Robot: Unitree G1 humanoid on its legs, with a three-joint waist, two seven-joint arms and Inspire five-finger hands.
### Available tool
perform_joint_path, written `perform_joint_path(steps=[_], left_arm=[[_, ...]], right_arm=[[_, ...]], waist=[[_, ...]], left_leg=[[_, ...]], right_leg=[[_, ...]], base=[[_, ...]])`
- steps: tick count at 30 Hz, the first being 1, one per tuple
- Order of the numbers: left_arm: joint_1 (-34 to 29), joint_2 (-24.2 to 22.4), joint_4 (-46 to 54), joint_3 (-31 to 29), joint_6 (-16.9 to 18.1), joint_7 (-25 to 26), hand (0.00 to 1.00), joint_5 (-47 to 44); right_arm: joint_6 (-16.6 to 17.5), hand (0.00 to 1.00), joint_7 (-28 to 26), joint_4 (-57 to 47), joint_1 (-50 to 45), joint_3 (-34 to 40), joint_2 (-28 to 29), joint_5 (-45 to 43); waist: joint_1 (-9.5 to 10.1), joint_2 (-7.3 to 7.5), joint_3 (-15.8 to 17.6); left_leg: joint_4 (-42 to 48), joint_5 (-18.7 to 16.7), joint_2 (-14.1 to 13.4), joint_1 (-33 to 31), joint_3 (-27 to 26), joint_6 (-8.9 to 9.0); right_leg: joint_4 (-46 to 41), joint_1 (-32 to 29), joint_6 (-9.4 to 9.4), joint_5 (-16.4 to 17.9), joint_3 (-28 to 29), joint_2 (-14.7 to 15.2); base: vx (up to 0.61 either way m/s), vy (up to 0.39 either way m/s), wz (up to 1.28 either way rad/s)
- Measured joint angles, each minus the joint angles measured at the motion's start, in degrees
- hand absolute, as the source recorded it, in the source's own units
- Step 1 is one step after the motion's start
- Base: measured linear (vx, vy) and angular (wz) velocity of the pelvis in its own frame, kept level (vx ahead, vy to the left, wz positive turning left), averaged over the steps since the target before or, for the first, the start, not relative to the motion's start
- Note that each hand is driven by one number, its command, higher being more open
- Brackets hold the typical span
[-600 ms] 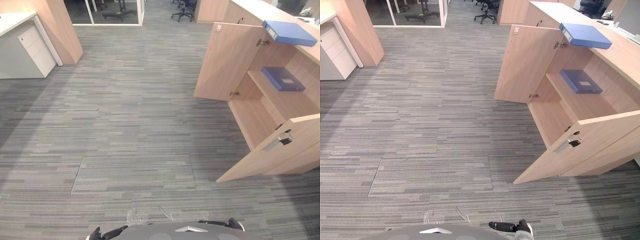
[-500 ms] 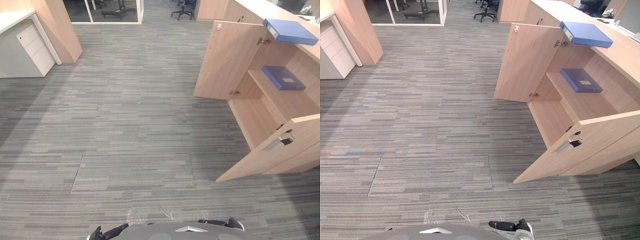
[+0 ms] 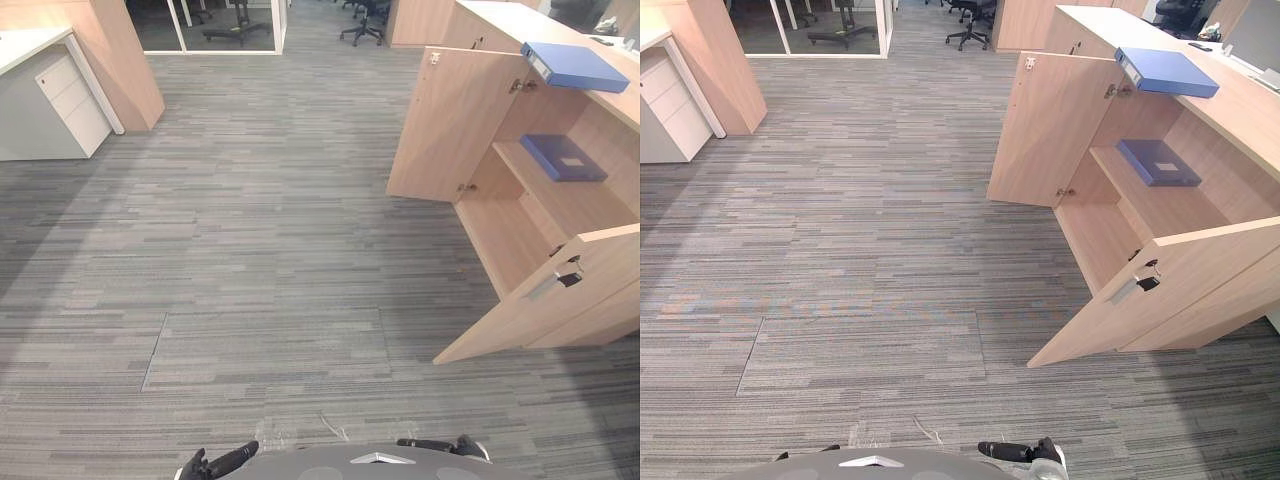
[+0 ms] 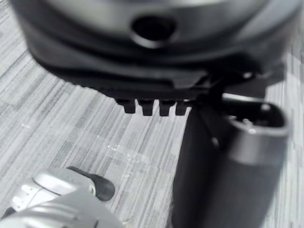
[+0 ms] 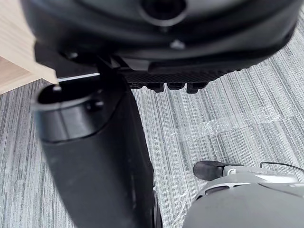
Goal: Walk over to the cabinet, pick up the folder, carry it to the office cabinet, place the folder inside the office cabinet, then close the office cabinet door
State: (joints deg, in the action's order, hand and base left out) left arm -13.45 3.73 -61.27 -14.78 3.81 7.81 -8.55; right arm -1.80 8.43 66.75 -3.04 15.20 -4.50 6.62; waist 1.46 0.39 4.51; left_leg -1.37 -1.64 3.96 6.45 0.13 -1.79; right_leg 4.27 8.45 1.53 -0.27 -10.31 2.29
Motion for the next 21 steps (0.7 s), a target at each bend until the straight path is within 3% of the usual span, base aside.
perform_joint_path(steps=[6, 21], left_arm=[[0.02, -0.17, 0.11, 0.48, 0.45, 2.73, 1.00, 2.46], [0.01, -0.20, 0.12, 0.50, 1.06, 2.50, 1.00, 2.52]], right_arm=[[0.01, 1.00, 2.49, -0.20, 0.05, 0.01, 0.14, 2.70], [0.01, 1.00, 2.64, -0.25, 0.54, -2.48, -0.14, 6.71]], waist=[[0.00, 0.00, -0.01], [0.11, 0.08, 0.13]], left_leg=[[0.00, 0.23, 0.01, 0.01, -0.09, -0.37], [0.00, 0.22, 0.03, 0.13, -0.20, -0.35]], right_leg=[[0.12, 0.02, -0.01, -0.01, 0.24, -0.01], [0.14, 0.13, 0.01, -0.03, 0.35, 0.02]], base=[[0.00, 0.000, 0.00], [-0.01, -0.004, 0.00]])
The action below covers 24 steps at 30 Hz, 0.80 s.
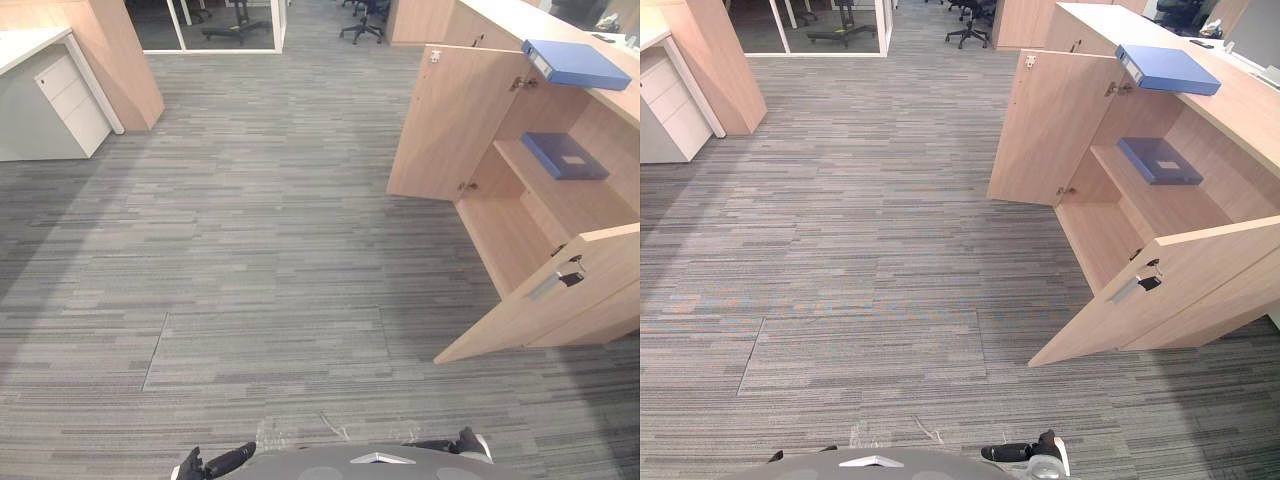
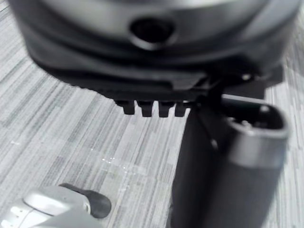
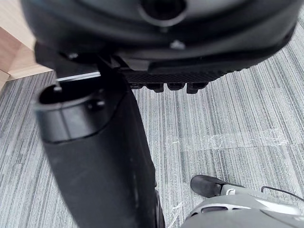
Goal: Walk over to the cabinet, pick up the folder, carry it to the office cabinet, place the folder inside the office cabinet, then close the office cabinet door
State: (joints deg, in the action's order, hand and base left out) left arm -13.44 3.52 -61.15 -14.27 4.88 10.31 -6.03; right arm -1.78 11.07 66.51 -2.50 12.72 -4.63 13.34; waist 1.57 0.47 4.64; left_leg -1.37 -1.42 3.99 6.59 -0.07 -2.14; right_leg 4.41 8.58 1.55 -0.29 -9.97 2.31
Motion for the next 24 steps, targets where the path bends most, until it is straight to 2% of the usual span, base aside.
perform_joint_path(steps=[6, 13, 15, 18, 19, 20, 21, 22, 23, 24], left_arm=[[0.03, 0.54, 1.04, 1.73, 0.18, 0.29, 1.00, 4.70], [0.18, 0.90, 1.04, 2.72, 0.18, 0.27, 1.00, 6.67], [0.35, 0.92, 1.04, 2.62, 0.17, 0.26, 1.00, 6.67], [0.74, 0.33, 1.16, 1.41, 0.14, 0.30, 1.00, 6.64], [0.44, -0.80, 1.70, -0.65, -0.01, 0.31, 1.00, 6.58], [0.19, -1.68, 2.65, -3.40, -0.05, 0.29, 1.00, 6.55], [-0.16, -2.24, 3.06, -4.88, -0.09, 0.25, 1.00, 6.48], [0.25, -3.09, 3.89, -6.68, -0.19, 0.21, 1.00, 6.13], [-0.22, -3.51, 4.43, -7.23, -0.19, 0.44, 1.00, 6.04], [-0.43, -3.59, 4.34, -7.12, -0.22, 0.59, 1.00, 6.03]], right_arm=[[0.09, 1.00, -0.04, -0.03, 0.43, -1.69, -0.23, -0.07], [0.72, 1.00, -2.46, 0.03, 0.47, -2.16, -0.55, -0.73], [0.94, 1.00, -3.06, 0.06, 0.60, -2.15, -0.59, -1.37], [0.94, 1.00, -3.54, 0.05, 1.08, -1.44, -0.86, -3.29], [0.93, 1.00, -3.74, -0.11, 1.05, -1.29, -1.28, -3.85], [0.79, 1.00, -3.92, -1.40, 0.34, -1.53, -1.59, -4.78], [0.80, 1.00, -3.89, -2.05, 0.00, -1.54, -1.57, -4.80], [0.74, 1.00, -3.50, -2.21, 0.02, -1.53, -1.59, -4.93], [0.57, 1.00, -3.20, -2.19, 0.08, -1.53, -1.49, -5.06], [0.43, 1.00, -3.19, -2.07, 0.11, -1.48, -1.45, -5.16]], waist=[[-0.06, 0.16, 0.66], [-0.06, 0.17, 0.80], [-0.10, 0.24, 1.12], [0.11, -0.40, 2.87], [0.28, -1.30, 3.50], [1.27, -1.95, 3.80], [1.69, -1.98, 4.02], [2.24, -2.16, 4.88], [3.24, -1.55, 5.13], [3.54, -0.95, 5.24]], left_leg=[[-0.01, 0.00, 0.02, -0.01, -0.01, -0.01], [-0.09, -0.03, 0.19, -0.12, 0.00, 0.05], [1.42, -1.30, 0.28, -1.19, 0.28, 0.64], [12.51, -7.45, -0.50, -6.00, 0.24, 1.53], [18.98, -11.24, -1.84, -8.39, -0.15, 3.28], [26.47, -14.24, -3.81, -10.62, -1.72, 7.13], [31.98, -14.13, -4.46, -12.97, -2.05, 7.16], [44.53, -13.87, -5.28, -19.58, -2.13, 6.22], [49.70, -15.30, -5.88, -23.33, -1.86, 5.39], [49.57, -15.60, -5.98, -24.38, -1.36, 5.54]], right_leg=[[0.00, -0.04, 0.00, 0.00, 0.06, 0.00], [0.32, -0.19, 0.00, 0.00, 0.06, 0.11], [0.30, -0.35, 0.04, 0.07, -0.50, 0.26], [-1.55, -0.61, -0.50, 2.06, -1.17, -0.06], [-3.31, -0.72, -0.78, 3.40, -1.46, -0.81], [-4.99, -0.80, -1.54, 4.85, -1.68, -1.41], [-5.53, -0.65, -1.67, 5.28, -1.37, -1.63], [-7.22, -0.66, -2.00, 6.29, -0.51, -1.64], [-8.75, -0.19, -1.83, 7.30, 1.04, -0.78], [-9.26, -0.17, -1.48, 7.72, 1.51, -0.24]], base=[[0.00, 0.000, 0.00], [0.00, 0.000, 0.00], [0.00, -0.001, 0.09], [-0.02, -0.005, 0.08], [0.00, 0.025, -0.14], [0.02, 0.043, -0.20], [0.05, 0.075, -0.31], [0.12, 0.093, -0.40], [0.14, 0.103, -0.46], [0.17, 0.139, -0.56]])
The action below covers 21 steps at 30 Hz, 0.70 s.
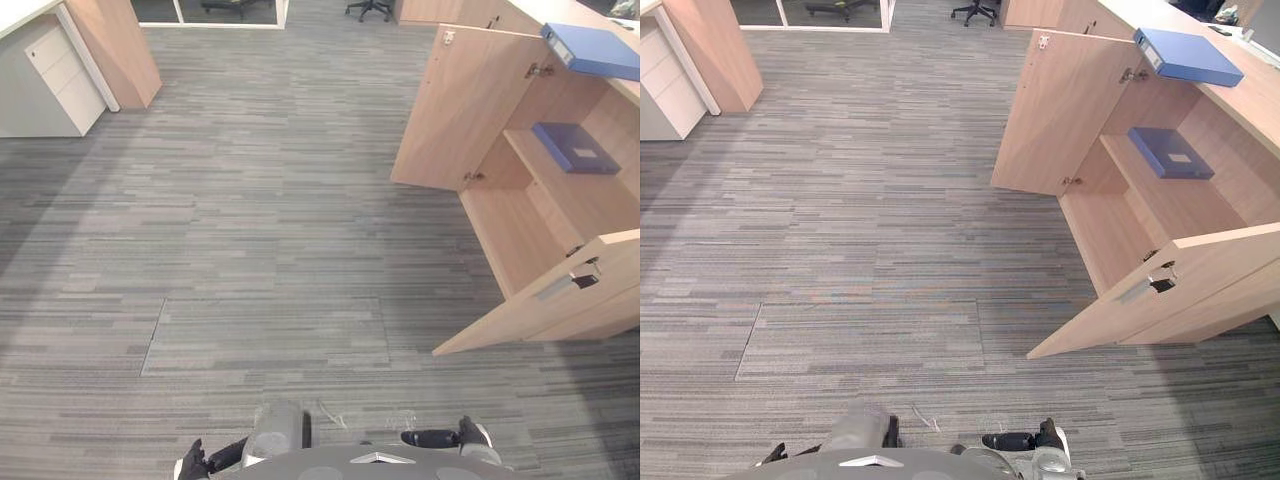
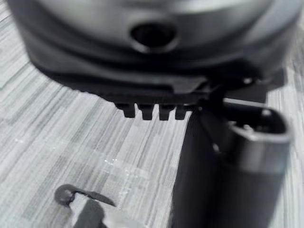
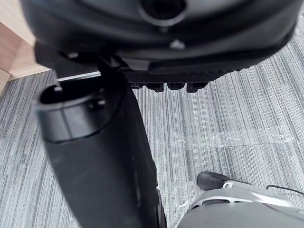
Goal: Walk over to the cabinet, pick up the folder, carry it to the office cabinet, place the folder inside the office cabinet, then close the office cabinet door
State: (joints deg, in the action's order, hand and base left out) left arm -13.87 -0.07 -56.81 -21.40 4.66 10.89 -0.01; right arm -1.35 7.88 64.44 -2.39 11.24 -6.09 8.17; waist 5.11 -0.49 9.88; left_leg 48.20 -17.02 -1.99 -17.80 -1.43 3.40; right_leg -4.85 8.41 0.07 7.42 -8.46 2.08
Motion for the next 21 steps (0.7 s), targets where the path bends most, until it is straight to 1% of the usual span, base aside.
perform_joint_path(steps=[1, 2, 3, 4, 5, 6, 7, 8, 9, 10, 11, 12, 13, 14, 15, 16, 17, 18, 19, 20, 21], left_arm=[[-0.58, -0.24, -0.08, 0.35, -0.03, -0.01, 1.00, -0.17], [-0.74, -0.25, -0.10, 0.34, -0.05, -0.03, 1.00, -0.32], [-0.71, -0.39, -0.11, 0.34, -0.10, 0.06, 1.00, -0.40], [-0.71, -0.46, -0.11, 0.34, -0.09, 0.30, 1.00, -0.43], [-0.71, -0.55, -0.11, 0.34, -0.09, 0.47, 1.00, -0.43], [-0.65, -0.52, -0.35, 0.36, -0.06, 0.69, 1.00, -0.42], [-0.52, -0.45, -1.09, 0.28, 0.05, 0.96, 1.00, -0.42], [-0.13, 0.03, -1.26, -0.04, 0.10, 1.14, 1.00, -0.43], [0.61, 0.20, -1.43, -0.69, 0.18, 1.80, 1.00, -0.43], [0.73, 0.36, -1.52, -1.44, 0.26, 1.66, 1.00, -0.43], [0.73, 0.53, -1.79, -1.46, 0.25, 1.50, 1.00, -0.46], [0.73, 0.92, -2.45, -1.22, 0.22, 1.32, 1.00, -0.46], [0.67, 1.03, -3.04, -0.70, 0.19, 1.34, 1.00, -0.45], [0.37, 1.00, -3.36, 0.33, 0.08, 1.34, 1.00, -0.44], [0.22, 1.12, -3.30, 1.08, 0.13, 1.26, 1.00, -0.39], [0.14, 1.66, -3.27, 2.04, 0.18, 1.04, 1.00, -0.37], [0.27, 2.30, -3.41, 2.96, 0.22, 0.82, 1.00, -0.36], [0.48, 2.61, -3.40, 3.44, 0.26, 0.61, 1.00, -0.35], [0.48, 2.62, -3.40, 3.68, 0.28, 0.50, 1.00, -0.23], [0.47, 2.50, -3.44, 3.71, 0.30, 0.12, 1.00, 0.15], [0.48, 2.53, -3.84, 3.67, 0.28, -0.07, 1.00, 0.17]], right_arm=[[-0.32, 1.00, -0.01, 0.07, 0.00, 0.08, -0.02, -0.10], [-0.46, 1.00, -0.02, 0.06, 0.01, 0.17, -0.03, -0.12], [-0.71, 1.00, 0.04, 0.08, 0.00, 0.56, -0.04, -0.14], [-0.85, 1.00, 0.02, 0.09, -0.04, 0.57, -0.10, -0.13], [-0.87, 1.00, 0.02, 0.09, -0.06, 0.56, -0.18, -0.13], [-0.90, 1.00, 0.10, 0.11, -0.11, 0.55, -0.30, -0.13], [-0.89, 1.00, -0.01, 0.56, -0.04, 0.73, -0.24, -0.04], [-0.96, 1.00, -0.15, 1.17, 0.37, 1.08, 0.00, -0.07], [-1.00, 1.00, -0.22, 1.19, 1.88, 2.06, 1.48, -0.07], [-0.88, 1.00, -0.24, 1.15, 2.92, 2.93, 3.67, -0.02], [-0.87, 1.00, -0.36, 1.21, 3.26, 3.13, 4.60, -0.02], [-0.69, 1.00, -0.84, 1.41, 3.39, 3.65, 6.18, 0.00], [-0.75, 1.00, -1.42, 1.23, 3.45, 4.36, 6.46, 0.12], [-0.69, 1.00, -1.52, 1.05, 3.56, 5.78, 6.24, 0.08], [-0.52, 1.00, -1.40, 0.77, 3.60, 7.02, 5.87, -0.05], [-0.28, 1.00, -1.21, 0.17, 3.58, 8.22, 5.61, -0.19], [0.33, 1.00, -1.12, -1.23, 3.67, 8.53, 5.63, -0.33], [0.82, 1.00, -1.08, -2.17, 3.80, 8.53, 5.67, -0.53], [0.89, 1.00, -1.00, -2.40, 3.99, 8.52, 5.57, -0.59], [0.89, 1.00, -0.75, -2.16, 4.44, 8.53, 5.30, -0.62], [0.95, 1.00, -0.40, -2.07, 5.08, 8.49, 5.32, -0.64]], waist=[[0.37, 0.23, 0.14], [0.51, 0.22, 0.14], [0.68, 0.20, 0.15], [0.70, 0.22, 0.12], [0.69, 0.11, 0.07], [0.67, -0.07, -0.10], [1.07, 0.16, -0.89], [1.37, 0.98, -0.98], [1.56, 1.41, -1.25], [2.14, 2.17, -1.99], [2.57, 2.42, -2.40], [2.74, 2.68, -3.21], [2.75, 2.29, -3.81], [2.38, 1.41, -4.42], [2.22, 1.10, -4.51], [1.60, 1.03, -4.47], [0.35, 1.19, -4.39], [-0.84, 1.51, -4.34], [-1.19, 1.31, -4.17], [-1.45, 0.85, -3.78], [-1.70, 0.25, -3.85]], left_leg=[[-4.02, 0.24, -0.45, -1.32, 1.25, 0.30], [-7.12, 0.65, -0.52, -1.72, 2.19, 0.67], [-14.17, 2.20, -0.52, -1.98, 4.39, 0.86], [-21.05, 4.47, -0.47, -1.89, 6.56, 1.04], [-24.04, 5.57, -0.56, -1.85, 7.61, 1.27], [-27.21, 9.95, -0.62, -1.73, 7.60, 3.03], [-26.94, 15.57, 0.75, -1.64, 4.20, 1.87], [-25.71, 14.38, 1.47, -2.15, 2.49, 0.86], [-24.26, 12.17, 2.04, -2.35, 0.66, -0.63], [-24.65, 11.06, 2.71, -1.09, -1.67, -1.71], [-25.20, 10.65, 3.09, -0.09, -2.93, -2.27], [-27.00, 10.24, 4.17, 2.58, -5.07, -3.47], [-28.76, 10.27, 5.08, 4.88, -6.39, -4.45], [-31.00, 10.20, 6.52, 8.06, -6.79, -5.11], [-32.67, 10.26, 8.02, 10.93, -6.65, -5.80], [-34.56, 9.83, 10.00, 14.75, -6.40, -6.80], [-35.22, 9.28, 11.21, 16.80, -6.10, -7.88], [-36.20, 9.07, 12.27, 19.28, -5.64, -8.21], [-37.14, 9.00, 12.45, 21.03, -5.43, -8.33], [-39.10, 8.98, 12.11, 24.47, -5.23, -8.36], [-40.80, 8.96, 11.42, 27.22, -5.33, -8.37]], right_leg=[[-0.20, 0.40, 0.93, 0.79, 1.18, 1.30], [-0.18, 0.70, 1.59, 1.22, 1.65, 1.98], [-0.18, 1.22, 3.04, 2.14, 2.44, 3.81], [-0.18, 1.86, 4.80, 3.23, 3.12, 5.94], [-0.17, 2.21, 5.84, 3.88, 3.50, 6.96], [-0.06, 3.10, 7.86, 5.15, 4.14, 9.19], [0.26, 3.61, 8.40, 5.86, 4.15, 12.09], [-0.05, 3.77, 8.46, 5.72, 4.37, 13.25], [-2.54, 2.32, 8.23, 4.97, 5.62, 14.03], [-4.19, 0.53, 7.30, 2.78, 5.47, 14.72], [-4.32, 0.28, 7.53, 1.40, 6.01, 15.53], [-4.80, 0.19, 6.95, -1.14, 7.52, 17.17], [-7.09, -0.74, 6.27, -2.86, 8.52, 18.28], [-12.68, -2.72, 5.66, -5.02, 8.76, 19.85], [-18.52, -4.70, 4.57, -6.46, 8.56, 21.50], [-28.92, -8.11, 1.06, -8.52, 7.46, 24.30], [-38.65, -10.81, -2.80, -9.72, 5.46, 26.70], [-46.90, -13.41, -5.63, -9.86, 2.50, 28.81], [-50.25, -14.30, -6.21, -9.56, 0.14, 29.60], [-52.43, -14.99, -6.80, -8.74, -5.33, 29.72], [-51.88, -15.42, -5.62, -5.98, -11.19, 28.99]], base=[[0.14, 0.150, -0.40], [0.21, 0.241, -0.43], [0.29, 0.320, -0.35], [0.31, 0.352, -0.33], [0.36, 0.425, -0.28], [0.42, 0.467, -0.28], [0.43, 0.464, -0.34], [0.52, 0.439, -0.50], [0.48, 0.341, -0.74], [0.47, 0.316, -0.85], [0.36, 0.241, -0.91], [0.28, 0.186, -0.74], [0.34, 0.221, -0.71], [0.33, 0.215, -0.50], [0.39, 0.258, -0.37], [0.37, 0.259, -0.04], [0.28, 0.213, 0.22], [0.20, 0.160, 0.33], [0.18, 0.128, 0.15], [0.23, 0.128, -0.09], [0.24, 0.108, -0.22]])
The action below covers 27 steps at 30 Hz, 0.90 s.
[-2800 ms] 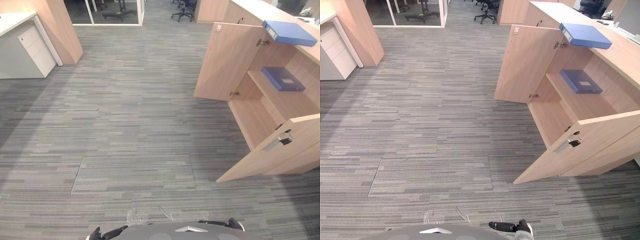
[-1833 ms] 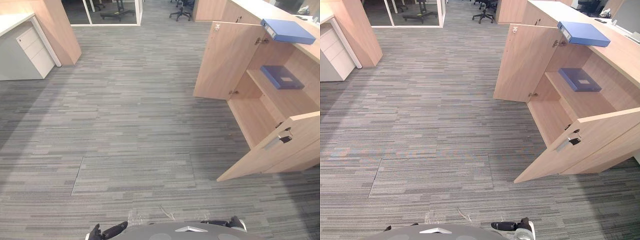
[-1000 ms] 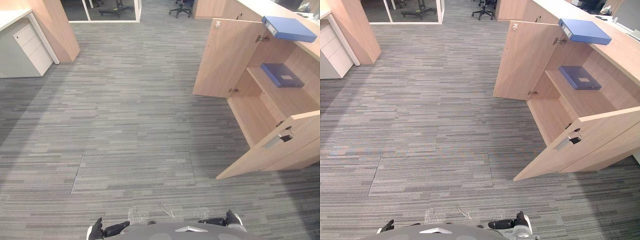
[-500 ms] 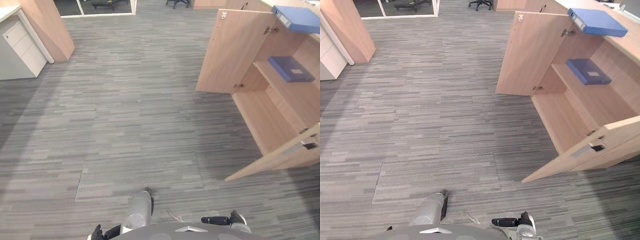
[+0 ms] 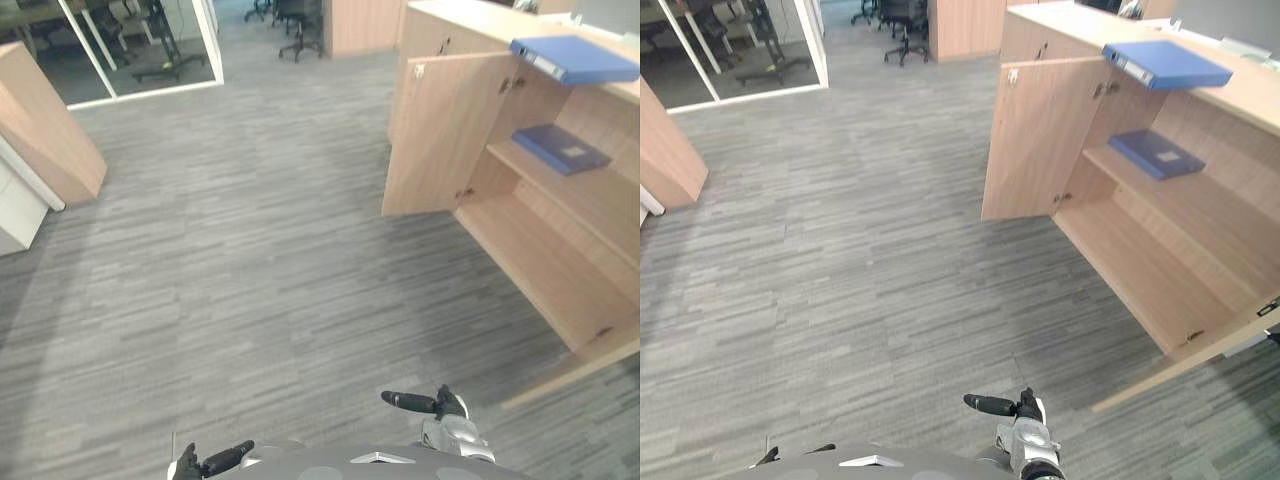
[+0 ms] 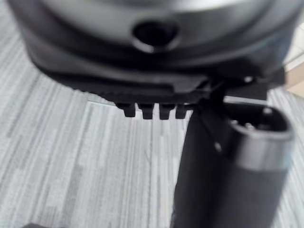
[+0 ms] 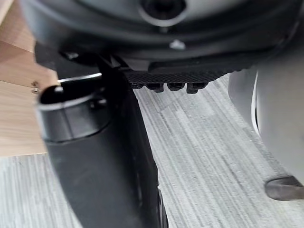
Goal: Walk over to the cabinet, pick up the folder, carry it to the office cabinet, place the folder inside the office cabinet, then close the office cabinet door
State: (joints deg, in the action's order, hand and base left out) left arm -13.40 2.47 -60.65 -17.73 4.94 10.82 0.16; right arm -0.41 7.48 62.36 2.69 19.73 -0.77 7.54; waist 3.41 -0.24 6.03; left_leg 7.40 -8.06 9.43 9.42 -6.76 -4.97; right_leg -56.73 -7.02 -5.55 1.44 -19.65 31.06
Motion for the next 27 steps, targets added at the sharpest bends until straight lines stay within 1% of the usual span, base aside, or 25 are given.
perform_joint_path(steps=[1, 2, 3, 4, 5, 6, 7, 8, 9, 10, 11, 12, 13, 14, 16, 17, 18, 19, 20, 21, 22, 23, 24, 25, 27], left_arm=[[-0.05, 0.04, -0.13, 0.13, -0.09, -0.03, 1.00, 0.00], [-0.60, 0.14, -0.10, 0.65, -0.01, -0.10, 1.00, -0.05], [-0.79, 0.13, -0.35, 1.20, -0.07, -0.11, 1.00, -0.05], [-0.62, -0.16, -0.57, 1.20, -0.06, -0.09, 1.00, -0.04], [-0.07, -0.65, -1.11, 0.12, -0.31, 0.13, 1.00, -0.02], [0.09, -0.62, -1.51, -0.40, -0.34, 0.30, 1.00, 0.00], [0.95, -0.46, -2.08, -0.82, -0.42, 0.70, 1.00, 0.04], [1.08, 0.02, -2.07, -1.14, -0.42, 0.46, 1.00, 0.13], [1.12, 0.84, -2.05, -1.27, -0.52, 0.44, 1.00, 0.26], [1.60, 0.44, -2.28, -1.39, -1.07, 0.42, 1.00, 0.48], [1.62, 0.31, -2.15, -1.43, -1.15, 0.39, 1.00, 0.49], [1.65, 0.02, -1.73, -1.77, -1.19, 0.34, 1.00, 0.55], [1.81, -0.04, -1.74, -2.22, -1.30, 0.30, 1.00, 0.58], [2.00, -0.02, -1.78, -2.42, -1.46, 0.30, 1.00, 0.61], [2.42, 0.02, -1.73, -2.44, -1.63, 0.52, 1.00, 0.64], [2.71, 0.03, -1.66, -2.40, -1.62, 0.71, 1.00, 0.44], [2.86, 0.07, -1.51, -2.40, -1.60, 0.77, 1.00, 0.42], [2.75, 0.25, -0.70, -2.58, -1.38, 0.83, 1.00, 0.03], [2.63, 0.35, -0.24, -2.74, -1.30, 0.85, 1.00, 0.03], [2.43, 0.06, -0.08, -2.71, -1.46, 0.75, 1.00, -0.02], [2.21, -0.02, -0.04, -2.68, -1.47, 0.73, 1.00, -0.03], [1.90, -0.66, 0.01, -2.48, -1.51, 0.68, 1.00, -0.08], [1.93, -0.66, 0.29, -2.49, -1.43, 0.68, 1.00, -0.19], [1.93, -0.58, 0.73, -2.46, -1.34, 0.71, 1.00, -0.27], [2.03, -0.34, 2.00, -2.01, -1.31, 0.91, 1.00, -0.24]], right_arm=[[-0.04, 1.00, 0.21, 0.40, 0.88, 0.04, 0.09, -0.03], [-0.16, 1.00, 0.44, 0.86, 1.75, 0.03, 0.38, -0.06], [-0.13, 1.00, 0.52, 1.27, 1.79, 0.06, 0.24, -0.10], [-0.12, 1.00, 0.55, 2.20, 2.21, 0.09, 0.12, -0.08], [-0.56, 1.00, 0.47, 3.36, 4.80, -0.17, 0.61, -0.12], [-0.40, 1.00, 0.62, 3.34, 5.32, -0.55, 0.96, 0.12], [-0.43, 1.00, 0.73, 3.32, 6.13, -0.79, 1.14, -0.02], [-0.54, 1.00, 0.67, 3.38, 6.20, -0.83, 1.15, -0.11], [-0.47, 1.00, 0.73, 4.03, 5.86, -1.31, 1.23, -1.23], [-0.52, 1.00, 0.79, 4.97, 5.84, -1.24, 0.52, -1.62], [-0.59, 1.00, 0.90, 5.22, 5.80, -1.23, 0.40, -1.67], [-0.64, 1.00, 1.01, 5.46, 5.72, -1.24, 0.44, -1.67], [-0.66, 1.00, 1.02, 5.48, 5.60, -1.25, 0.55, -1.67], [-0.59, 1.00, 1.02, 5.47, 5.48, -1.25, 0.60, -1.68], [-1.03, 1.00, 1.05, 5.55, 4.87, -1.23, 0.52, -1.75], [-1.48, 1.00, 1.25, 5.51, 4.71, -1.11, 0.49, -2.29], [-1.53, 1.00, 1.47, 5.55, 4.64, -1.01, 0.54, -2.38], [-1.54, 1.00, 1.61, 5.59, 3.83, -1.33, 0.63, -2.92], [-1.50, 1.00, 1.63, 5.59, 3.57, -2.09, 0.51, -3.95], [-1.48, 1.00, 1.63, 5.64, 3.43, -2.71, 0.25, -4.17], [-1.48, 1.00, 1.66, 5.70, 3.29, -3.51, -0.01, -4.46], [-1.36, 1.00, 1.62, 6.92, 3.57, -5.21, -0.73, -4.59], [-1.42, 1.00, 1.63, 7.47, 3.60, -5.42, -0.78, -4.59], [-1.61, 1.00, 1.67, 7.83, 3.77, -5.77, -0.88, -4.58], [-1.70, 1.00, 1.75, 8.80, 3.81, -6.01, -1.55, -4.57]], waist=[[-0.12, -0.22, 0.65], [0.18, -0.07, 1.32], [0.32, -0.44, 1.25], [0.70, -1.13, 1.20], [1.57, -1.49, 2.69], [1.84, -1.22, 3.92], [2.02, -0.18, 5.62], [2.02, 1.03, 5.97], [2.09, 2.43, 6.46], [2.33, 2.16, 6.40], [2.50, 1.87, 6.20], [2.61, 1.55, 6.01], [2.52, 1.36, 5.88], [2.31, 1.31, 5.86], [1.49, 1.05, 5.69], [1.08, 0.75, 5.29], [1.22, 0.84, 5.22], [1.25, 1.02, 4.98], [1.45, 0.85, 4.69], [1.64, 0.01, 4.30], [1.90, -0.69, 3.98], [3.05, -1.81, 3.72], [3.19, -2.07, 3.62], [3.42, -1.84, 3.74], [3.62, -1.06, 4.15]], left_leg=[[-1.34, -0.01, -0.75, 2.02, -0.39, 0.02], [-3.00, -0.17, -1.73, 3.88, -1.51, 0.29], [-4.35, -0.18, -2.78, 4.82, -2.27, 0.44], [-5.12, -0.10, -3.68, 5.00, -3.48, 0.60], [-5.63, -0.47, -5.23, 4.82, -7.89, 1.50], [-5.60, -0.72, -5.57, 4.85, -9.39, 1.91], [-5.44, -1.01, -5.82, 4.71, -11.48, 2.41], [-5.23, -1.30, -5.69, 4.71, -12.09, 2.89], [-5.06, -1.87, -4.75, 4.87, -12.38, 3.79], [-5.13, -2.34, -6.01, 5.56, -12.21, 4.47], [-5.11, -2.27, -6.69, 5.53, -11.53, 4.59], [-5.17, -2.81, -7.87, 5.56, -10.80, 5.38], [-4.76, -4.26, -9.03, 5.22, -10.36, 5.94], [-4.30, -4.99, -9.51, 4.97, -10.17, 5.90], [-1.61, -7.79, -11.52, 4.41, -9.53, 5.93], [3.35, -9.19, -13.22, 2.59, -8.49, 6.59], [6.50, -9.79, -13.93, 1.40, -7.93, 6.52], [15.35, -10.57, -15.45, -2.20, -6.75, 6.59], [23.52, -10.49, -16.81, -5.24, -6.46, 6.48], [32.28, -9.51, -18.81, -8.45, -6.41, 5.69], [37.83, -8.31, -20.23, -10.41, -6.29, 5.72], [50.02, -8.04, -23.56, -15.21, -5.39, 6.05], [51.80, -8.36, -23.89, -16.36, -5.14, 6.06], [52.35, -8.91, -23.96, -17.45, -5.13, 6.11], [46.77, -9.88, -23.75, -20.15, -4.19, 6.64]], right_leg=[[2.41, 0.07, 2.43, 2.59, -4.28, -1.48], [8.84, 0.02, 3.87, 3.12, -9.66, -4.33], [11.83, 1.39, 4.48, 3.58, -11.79, -6.21], [13.96, 1.55, 6.46, 4.82, -12.54, -7.85], [17.86, 0.88, 7.92, 7.47, -17.47, -10.12], [19.08, 0.64, 7.49, 7.67, -20.16, -10.80], [22.62, 0.34, 5.58, 8.36, -25.22, -11.69], [25.17, 0.39, 5.23, 8.27, -27.18, -12.25], [30.47, 0.58, 1.42, 7.38, -29.84, -13.36], [32.98, 1.60, 0.61, 7.40, -29.74, -15.61], [34.69, 1.97, 1.05, 7.37, -29.40, -17.13], [36.78, 2.05, 1.18, 7.41, -28.72, -19.47], [37.31, 1.97, 0.50, 8.24, -29.08, -20.84], [37.31, 1.98, 0.29, 8.69, -29.26, -21.33], [38.17, 3.25, 0.46, 9.81, -30.16, -23.31], [40.98, 4.55, 0.71, 9.66, -30.36, -25.70], [42.29, 5.27, 0.98, 9.47, -30.36, -26.58], [45.25, 6.74, 1.55, 8.73, -29.87, -28.43], [47.36, 7.87, 1.37, 8.11, -29.07, -29.75], [49.39, 9.19, 1.63, 7.71, -27.62, -31.66], [50.51, 10.18, 1.71, 7.54, -26.30, -32.91], [51.85, 12.37, 1.70, 7.54, -22.18, -35.31], [51.89, 12.93, 1.65, 7.60, -20.91, -35.35], [52.06, 13.45, 1.64, 7.61, -20.01, -35.28], [52.68, 15.39, 1.76, 6.88, -17.35, -34.49]], base=[[0.19, 0.043, -0.41], [0.15, -0.014, -0.48], [0.13, -0.038, -0.64], [0.12, -0.047, -1.24], [0.06, -0.043, -1.39], [0.03, -0.075, -1.57], [0.02, -0.088, -0.90], [0.05, -0.134, -0.81], [0.19, -0.182, -0.59], [0.22, -0.183, -0.52], [0.28, -0.194, -0.52], [0.24, -0.164, -0.42], [0.24, -0.166, -0.33], [0.21, -0.146, -0.11], [0.19, -0.126, 0.12], [0.17, -0.122, 0.15], [0.17, -0.153, 0.03], [0.10, -0.135, -0.19], [0.11, -0.120, -0.40], [0.13, -0.083, -0.58], [0.21, -0.019, -1.22], [0.21, 0.009, -1.19], [0.17, 0.037, -1.16], [0.11, 0.044, -0.78], [0.17, 0.097, -0.76]])
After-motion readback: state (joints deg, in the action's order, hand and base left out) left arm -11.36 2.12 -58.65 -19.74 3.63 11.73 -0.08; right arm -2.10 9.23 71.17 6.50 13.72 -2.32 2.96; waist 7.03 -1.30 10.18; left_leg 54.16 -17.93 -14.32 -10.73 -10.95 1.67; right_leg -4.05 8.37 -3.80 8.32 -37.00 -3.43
